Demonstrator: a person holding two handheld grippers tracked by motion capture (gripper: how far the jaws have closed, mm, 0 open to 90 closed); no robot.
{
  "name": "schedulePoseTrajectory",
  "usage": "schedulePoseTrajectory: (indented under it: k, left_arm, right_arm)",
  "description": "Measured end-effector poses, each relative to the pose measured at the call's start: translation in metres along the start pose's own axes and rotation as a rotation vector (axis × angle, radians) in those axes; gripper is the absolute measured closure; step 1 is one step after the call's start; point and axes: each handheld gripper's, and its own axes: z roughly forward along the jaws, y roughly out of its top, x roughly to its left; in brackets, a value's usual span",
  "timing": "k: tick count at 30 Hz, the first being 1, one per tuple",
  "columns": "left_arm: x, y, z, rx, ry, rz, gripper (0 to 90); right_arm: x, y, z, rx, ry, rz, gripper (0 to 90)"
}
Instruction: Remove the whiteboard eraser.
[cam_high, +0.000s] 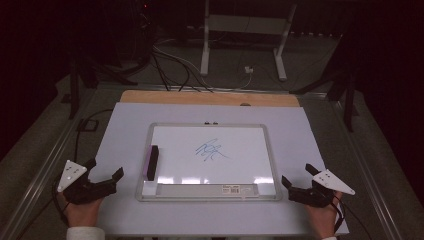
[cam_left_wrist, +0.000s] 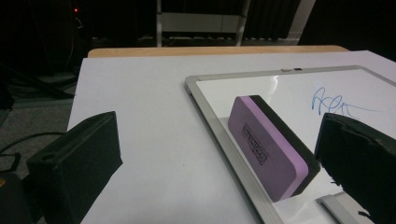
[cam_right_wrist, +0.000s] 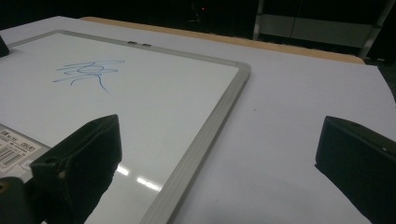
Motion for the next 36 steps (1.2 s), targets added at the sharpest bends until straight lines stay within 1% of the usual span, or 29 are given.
schedulePoseTrajectory:
  k: [3, 5, 10, 14, 17, 18, 21, 28, 36]
  left_arm:
    - [0.000, 0.003, 0.002, 0.012, -0.008, -0.003, 1.3]
    - [0.000, 0.005, 0.005, 0.020, -0.011, 0.000, 2.8]
    - [0.000, 0.009, 0.009, 0.023, -0.017, -0.001, 2.9]
    - [0.000, 0.011, 0.015, 0.035, -0.024, -0.001, 2.9]
    - [-0.001, 0.012, 0.019, 0.044, -0.031, -0.002, 3.0]
    - [-0.002, 0.011, 0.022, 0.054, -0.036, -0.003, 2.9]
    - [-0.002, 0.011, 0.025, 0.067, -0.040, 0.000, 3.0]
    - [-0.005, 0.009, 0.032, 0.091, -0.052, -0.010, 3.6]
    - [-0.011, 0.010, 0.039, 0.118, -0.071, 0.003, 3.7]
  right_arm:
    - [0.000, 0.000, 0.000, -0.001, 0.001, 0.003, 0.9]
    - [0.000, 0.000, -0.001, -0.003, 0.000, 0.003, 0.9]
    - [-0.001, 0.000, -0.001, -0.003, -0.003, 0.007, 0.9]
    - [-0.001, 0.000, -0.001, -0.003, -0.002, 0.009, 0.9]
    - [-0.001, 0.000, -0.001, -0.001, -0.001, 0.007, 0.8]
    - [-0.001, 0.000, -0.001, 0.000, -0.001, 0.007, 0.8]
    - [0.000, 0.000, -0.001, 0.001, -0.001, 0.006, 0.8]
    - [0.000, 0.000, 0.000, 0.005, 0.001, 0.004, 0.8]
    - [0.001, 0.000, -0.001, 0.005, 0.000, 0.002, 0.8]
